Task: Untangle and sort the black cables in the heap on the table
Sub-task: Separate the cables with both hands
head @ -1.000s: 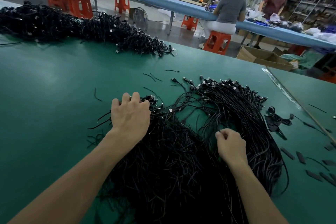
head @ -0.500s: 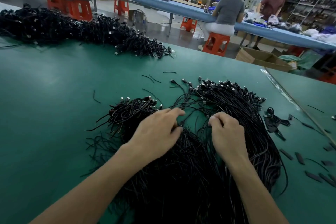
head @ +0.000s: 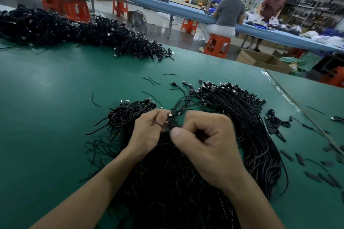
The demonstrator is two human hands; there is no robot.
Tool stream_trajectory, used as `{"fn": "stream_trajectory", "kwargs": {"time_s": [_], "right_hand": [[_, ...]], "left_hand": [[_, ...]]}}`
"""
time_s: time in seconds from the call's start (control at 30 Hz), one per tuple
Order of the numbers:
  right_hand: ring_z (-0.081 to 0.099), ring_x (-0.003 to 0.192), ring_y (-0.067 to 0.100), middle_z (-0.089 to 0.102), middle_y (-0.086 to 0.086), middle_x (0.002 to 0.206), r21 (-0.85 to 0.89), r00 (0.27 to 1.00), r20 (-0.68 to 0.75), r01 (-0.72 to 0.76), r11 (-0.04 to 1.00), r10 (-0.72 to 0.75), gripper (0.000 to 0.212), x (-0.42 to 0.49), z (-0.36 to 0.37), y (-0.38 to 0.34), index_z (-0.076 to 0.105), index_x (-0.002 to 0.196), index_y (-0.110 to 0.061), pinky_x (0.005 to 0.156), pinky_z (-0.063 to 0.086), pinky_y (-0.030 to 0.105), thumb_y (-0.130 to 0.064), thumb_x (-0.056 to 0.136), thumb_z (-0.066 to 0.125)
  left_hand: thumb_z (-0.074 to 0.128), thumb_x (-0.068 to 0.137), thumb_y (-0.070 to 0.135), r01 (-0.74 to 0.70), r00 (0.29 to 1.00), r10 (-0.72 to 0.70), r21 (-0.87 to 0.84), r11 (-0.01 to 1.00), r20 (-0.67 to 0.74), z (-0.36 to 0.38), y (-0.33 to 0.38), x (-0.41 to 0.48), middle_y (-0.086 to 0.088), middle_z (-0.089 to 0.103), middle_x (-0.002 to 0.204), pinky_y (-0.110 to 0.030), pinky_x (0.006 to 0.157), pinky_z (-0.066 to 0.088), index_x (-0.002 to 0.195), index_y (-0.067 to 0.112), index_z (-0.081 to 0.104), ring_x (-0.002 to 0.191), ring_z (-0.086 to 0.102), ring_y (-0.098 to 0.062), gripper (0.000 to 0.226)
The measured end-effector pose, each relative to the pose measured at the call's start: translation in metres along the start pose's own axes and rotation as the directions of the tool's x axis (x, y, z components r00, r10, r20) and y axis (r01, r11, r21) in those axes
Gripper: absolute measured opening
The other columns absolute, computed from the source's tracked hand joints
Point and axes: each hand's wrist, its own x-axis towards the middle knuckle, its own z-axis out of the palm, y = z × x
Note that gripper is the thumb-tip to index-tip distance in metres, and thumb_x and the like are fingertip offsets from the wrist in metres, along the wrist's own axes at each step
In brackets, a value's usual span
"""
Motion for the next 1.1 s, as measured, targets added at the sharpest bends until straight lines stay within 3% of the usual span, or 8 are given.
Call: {"fn": "stream_trajectory", "kwargs": {"time_s": [0.2,0.3,0.4,0.5,0.6,0.8,0.93,1.1], "right_hand": [[0.031,0.037,0.008,0.039,-0.008,0.041,-0.522,0.905,-0.403,-0.349,0.778,0.135,0.051,-0.015,-0.056,0.043,0.036,0.047,-0.025,0.040,0.028,0.016,-0.012,0.085,0.067],[0.045,0.044,0.007,0.054,-0.008,0.053,-0.731,0.817,-0.246,-0.510,0.453,0.522,0.040,-0.021,-0.069,0.061,0.054,0.060,-0.020,0.048,0.044,0.029,-0.039,0.095,0.060],[0.063,0.071,0.013,0.067,-0.007,0.078,-0.874,0.696,-0.095,-0.401,0.275,0.712,0.033,-0.023,-0.059,0.063,0.069,0.090,-0.024,0.073,0.054,0.034,-0.049,0.098,0.050],[0.063,0.081,0.009,0.070,-0.009,0.091,-0.736,0.798,-0.044,-0.433,0.521,0.601,0.031,-0.021,-0.046,0.055,0.070,0.107,-0.024,0.085,0.051,0.029,-0.036,0.103,0.042],[0.056,0.061,0.006,0.066,-0.003,0.073,-0.375,0.848,-0.029,-0.501,0.780,0.530,0.045,-0.016,-0.029,0.040,0.070,0.093,-0.029,0.059,0.045,0.022,-0.055,0.097,0.034],[0.035,0.040,0.007,0.046,-0.012,0.047,-0.417,0.881,-0.025,-0.438,0.796,0.472,0.042,-0.020,-0.022,0.034,0.055,0.063,-0.023,0.040,0.028,0.020,-0.050,0.095,0.051],[0.033,0.044,0.005,0.042,-0.005,0.047,-0.251,0.914,-0.105,-0.406,0.879,0.392,0.046,-0.019,-0.032,0.037,0.061,0.069,-0.023,0.043,0.027,0.028,-0.064,0.084,0.048],[0.028,0.043,0.013,0.037,-0.004,0.048,-0.186,0.890,-0.271,-0.422,0.887,0.367,0.038,-0.017,-0.051,0.040,0.062,0.073,-0.025,0.042,0.023,0.032,-0.059,0.086,0.052]], "left_hand": [[0.035,0.091,0.067,-0.061,0.974,0.046,-0.064,0.996,-0.222,-0.014,0.007,0.000,0.003,0.076,0.084,-0.029,0.076,0.056,0.066,0.028,0.074,0.081,0.071,-0.016,0.060],[0.038,0.094,0.069,-0.223,0.948,0.230,0.055,0.973,-0.221,-0.007,0.026,-0.006,0.005,0.060,0.057,-0.035,0.060,0.052,0.060,0.017,0.058,0.055,0.054,-0.016,0.065],[0.040,0.093,0.066,-0.407,0.900,0.426,0.167,0.898,-0.096,0.002,0.039,-0.016,0.011,0.043,0.056,-0.023,0.046,0.038,0.067,0.022,0.042,0.050,0.035,-0.006,0.051],[0.037,0.100,0.052,-0.517,0.845,0.525,0.408,0.752,0.104,0.008,0.038,-0.022,0.012,0.038,0.060,-0.018,0.052,0.030,0.076,0.033,0.033,0.054,0.036,-0.008,0.031],[0.037,0.103,0.036,-0.494,0.861,0.477,0.505,0.708,0.175,0.011,0.032,-0.023,0.010,0.044,0.072,-0.027,0.058,0.034,0.084,0.031,0.031,0.066,0.042,-0.008,0.020],[0.043,0.091,0.019,-0.485,0.873,0.455,0.405,0.775,0.177,0.008,0.035,-0.022,0.013,0.052,0.086,-0.021,0.071,0.040,0.096,0.026,0.045,0.085,0.050,-0.008,0.009],[0.059,0.091,0.021,-0.444,0.896,0.414,0.300,0.844,0.159,-0.002,0.043,-0.023,0.013,0.058,0.070,-0.013,0.056,0.037,0.089,0.027,0.058,0.059,0.049,-0.007,0.007],[0.055,0.090,0.059,-0.172,0.909,-0.020,0.420,0.891,0.416,-0.023,0.047,-0.020,0.011,0.046,0.049,-0.019,0.045,0.034,0.078,0.019,0.067,0.043,0.039,-0.005,0.044]]}}
